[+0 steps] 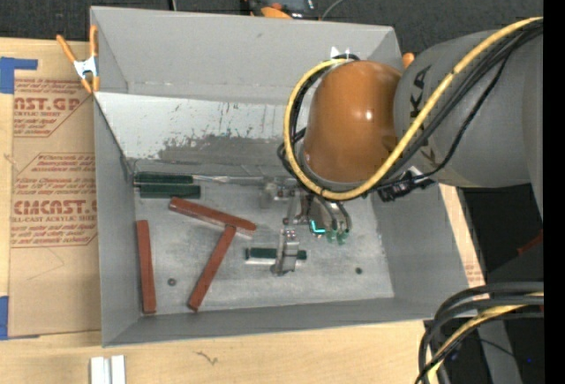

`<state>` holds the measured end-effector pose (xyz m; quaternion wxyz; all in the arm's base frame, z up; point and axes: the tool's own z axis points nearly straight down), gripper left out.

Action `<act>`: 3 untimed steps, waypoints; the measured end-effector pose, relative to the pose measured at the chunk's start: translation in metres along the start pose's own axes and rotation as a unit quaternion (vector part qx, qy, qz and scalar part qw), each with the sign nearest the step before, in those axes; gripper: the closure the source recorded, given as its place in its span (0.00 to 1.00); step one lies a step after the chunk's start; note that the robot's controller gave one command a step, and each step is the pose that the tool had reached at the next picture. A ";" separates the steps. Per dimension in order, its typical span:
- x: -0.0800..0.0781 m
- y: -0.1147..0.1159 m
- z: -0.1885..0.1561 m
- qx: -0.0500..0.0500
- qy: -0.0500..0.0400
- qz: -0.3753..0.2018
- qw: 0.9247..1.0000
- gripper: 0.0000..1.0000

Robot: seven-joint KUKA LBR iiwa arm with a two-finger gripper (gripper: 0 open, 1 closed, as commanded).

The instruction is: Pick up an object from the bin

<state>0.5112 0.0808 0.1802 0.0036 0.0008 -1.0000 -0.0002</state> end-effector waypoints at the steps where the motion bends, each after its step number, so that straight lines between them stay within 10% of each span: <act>1: -0.040 -0.013 0.110 0.000 -0.001 -0.006 1.000 0.00; 2: -0.041 -0.013 0.105 -0.001 -0.004 -0.005 1.000 1.00; 3: -0.028 -0.041 -0.050 0.000 -0.009 -0.032 0.999 1.00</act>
Offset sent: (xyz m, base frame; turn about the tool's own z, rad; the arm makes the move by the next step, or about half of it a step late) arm 0.0402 -0.0136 -0.1050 -0.0105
